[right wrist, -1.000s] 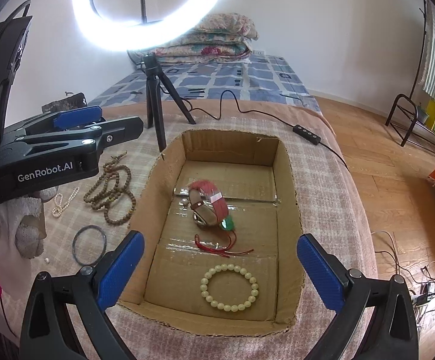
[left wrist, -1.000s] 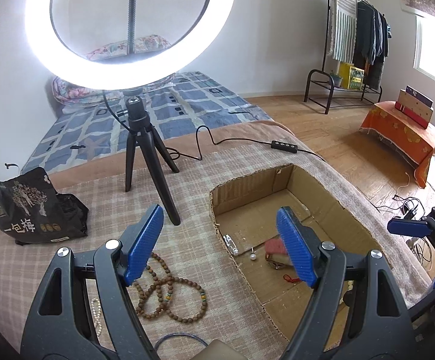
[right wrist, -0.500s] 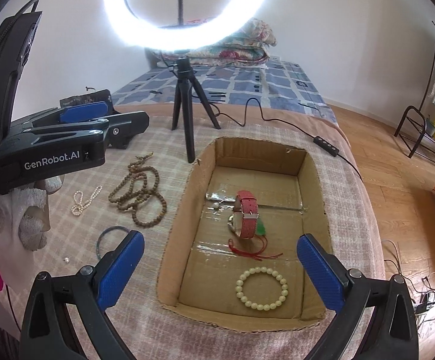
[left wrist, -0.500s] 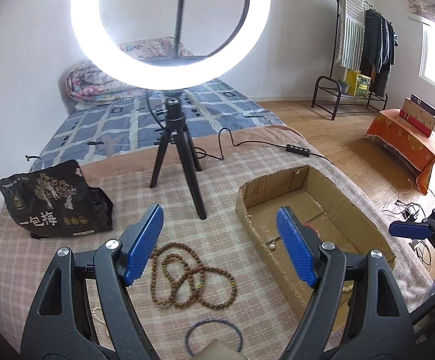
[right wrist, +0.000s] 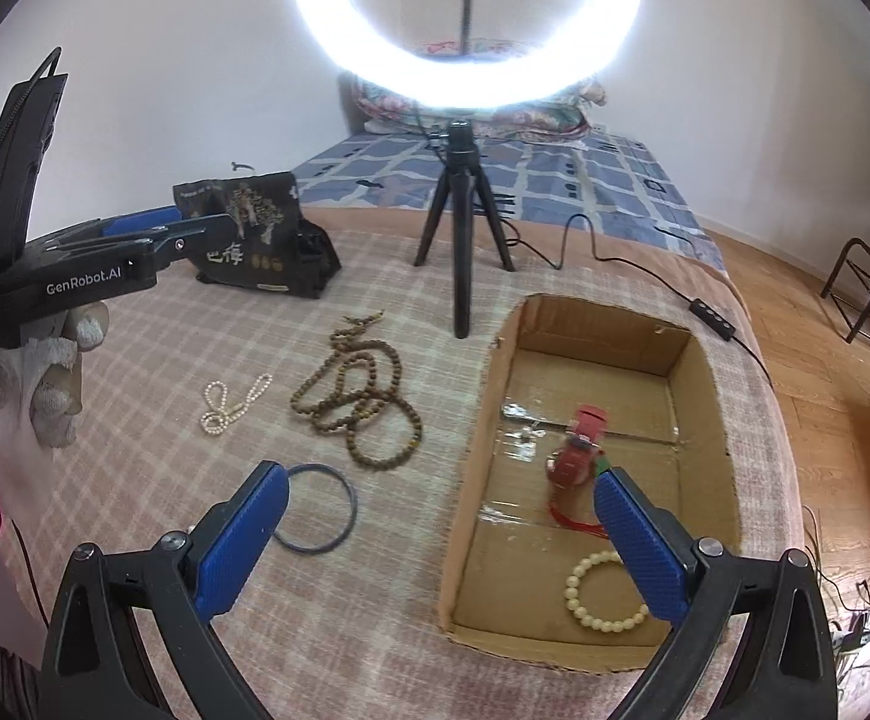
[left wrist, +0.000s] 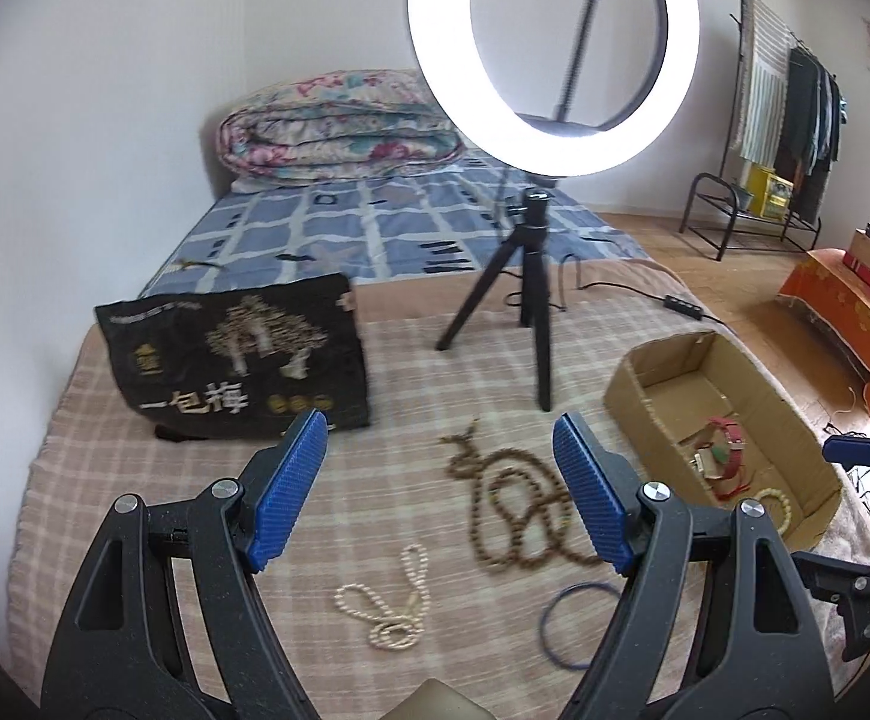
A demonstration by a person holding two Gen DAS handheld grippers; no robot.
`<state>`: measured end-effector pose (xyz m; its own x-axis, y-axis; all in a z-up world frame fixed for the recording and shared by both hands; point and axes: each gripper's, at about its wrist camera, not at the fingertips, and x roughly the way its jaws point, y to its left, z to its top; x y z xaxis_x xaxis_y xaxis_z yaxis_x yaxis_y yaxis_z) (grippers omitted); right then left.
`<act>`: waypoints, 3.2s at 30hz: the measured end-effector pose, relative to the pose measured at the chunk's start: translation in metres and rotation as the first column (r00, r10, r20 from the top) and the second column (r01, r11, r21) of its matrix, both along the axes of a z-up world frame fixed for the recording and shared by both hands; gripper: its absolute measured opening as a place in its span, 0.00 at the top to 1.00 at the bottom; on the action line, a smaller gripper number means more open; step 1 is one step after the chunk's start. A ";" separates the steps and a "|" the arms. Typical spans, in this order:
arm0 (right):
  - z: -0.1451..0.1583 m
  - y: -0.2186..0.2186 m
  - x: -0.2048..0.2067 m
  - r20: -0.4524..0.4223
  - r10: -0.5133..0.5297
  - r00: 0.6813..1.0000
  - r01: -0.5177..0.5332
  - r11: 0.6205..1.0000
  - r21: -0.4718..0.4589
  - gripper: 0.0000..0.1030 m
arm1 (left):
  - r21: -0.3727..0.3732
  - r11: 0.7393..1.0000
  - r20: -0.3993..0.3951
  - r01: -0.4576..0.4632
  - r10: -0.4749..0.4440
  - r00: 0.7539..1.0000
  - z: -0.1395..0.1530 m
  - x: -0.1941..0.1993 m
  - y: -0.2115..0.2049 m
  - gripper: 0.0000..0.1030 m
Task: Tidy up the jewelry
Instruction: 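Withdraw both open tools from the box toward the remaining bead strands, then grasp the pearl necklace with the left tool while the right tool grasps the blue bangle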
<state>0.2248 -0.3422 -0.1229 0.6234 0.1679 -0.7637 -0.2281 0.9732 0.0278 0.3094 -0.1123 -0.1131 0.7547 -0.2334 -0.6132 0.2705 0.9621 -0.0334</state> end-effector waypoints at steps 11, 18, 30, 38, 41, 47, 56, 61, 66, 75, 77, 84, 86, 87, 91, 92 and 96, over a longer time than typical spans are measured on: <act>-0.014 0.043 0.004 -0.039 0.088 0.995 -0.087 0.996 0.026 0.00 | -0.015 0.997 -0.080 -0.071 0.070 0.994 -0.033 0.000 0.064 0.22; -0.040 0.071 0.000 -0.093 0.150 0.984 -0.151 0.989 0.002 0.00 | -0.032 0.998 -0.160 -0.062 0.056 0.986 -0.068 -0.010 0.075 0.22; -0.088 0.090 0.000 -0.189 0.097 0.977 -0.099 0.995 0.003 0.01 | -0.042 0.999 -0.258 -0.014 0.003 0.966 -0.116 -0.015 0.063 0.22; -0.106 0.090 0.005 -0.205 0.036 0.978 -0.038 0.999 -0.008 0.01 | -0.003 1.000 -0.269 0.021 -0.021 0.963 -0.128 -0.014 0.044 0.22; -0.111 0.089 0.010 -0.211 0.016 0.977 -0.015 1.000 0.004 0.01 | 0.028 0.999 -0.265 0.033 -0.025 0.964 -0.133 -0.012 0.037 0.22; -0.118 0.089 0.020 -0.221 -0.016 0.975 0.017 1.000 0.000 0.01 | 0.054 0.998 -0.269 0.027 -0.011 0.963 -0.144 -0.007 0.031 0.22; -0.129 0.090 0.034 -0.240 -0.052 0.969 0.050 0.999 -0.011 0.02 | 0.050 0.999 -0.287 0.005 0.009 0.958 -0.152 0.001 0.035 0.22; -0.132 0.092 0.035 -0.239 -0.046 0.970 0.038 0.999 -0.038 0.06 | 0.066 0.998 -0.278 0.010 0.009 0.961 -0.153 0.000 0.033 0.24; -0.128 0.089 0.034 -0.232 -0.019 0.972 0.014 1.000 -0.026 0.28 | 0.059 0.998 -0.284 0.018 0.000 0.959 -0.154 0.002 0.033 0.42; -0.126 0.087 0.032 -0.230 -0.006 0.973 0.007 1.000 0.000 0.28 | 0.031 1.000 -0.289 0.006 0.004 0.957 -0.150 0.001 0.038 0.88; -0.125 0.086 0.031 -0.230 -0.006 0.973 0.008 1.000 0.008 0.28 | 0.022 1.000 -0.292 0.011 -0.004 0.957 -0.150 0.000 0.038 0.91; -0.122 0.086 0.028 -0.229 0.009 0.973 -0.003 1.000 0.026 0.28 | 0.005 1.000 -0.292 0.010 -0.008 0.956 -0.145 -0.005 0.039 0.92; -0.120 0.086 0.027 -0.225 0.013 0.974 -0.007 1.000 0.026 0.28 | 0.005 1.000 -0.288 0.008 -0.006 0.958 -0.143 -0.006 0.039 0.93; -0.119 0.086 0.026 -0.223 0.013 0.975 -0.007 1.000 0.027 0.28 | 0.005 1.000 -0.286 0.005 -0.004 0.958 -0.141 -0.007 0.039 0.93; -0.112 0.087 0.022 -0.211 0.019 0.977 -0.014 0.999 0.029 0.28 | -0.005 1.000 -0.268 -0.001 0.000 0.963 -0.130 -0.010 0.041 0.94; -0.110 0.087 0.021 -0.207 0.021 0.978 -0.015 0.999 0.030 0.28 | -0.006 1.000 -0.262 -0.002 0.000 0.965 -0.127 -0.011 0.041 0.94; -0.098 0.084 0.015 -0.188 0.023 0.982 -0.016 0.999 0.038 0.28 | -0.013 1.000 -0.240 -0.011 0.007 0.971 -0.113 -0.014 0.043 0.94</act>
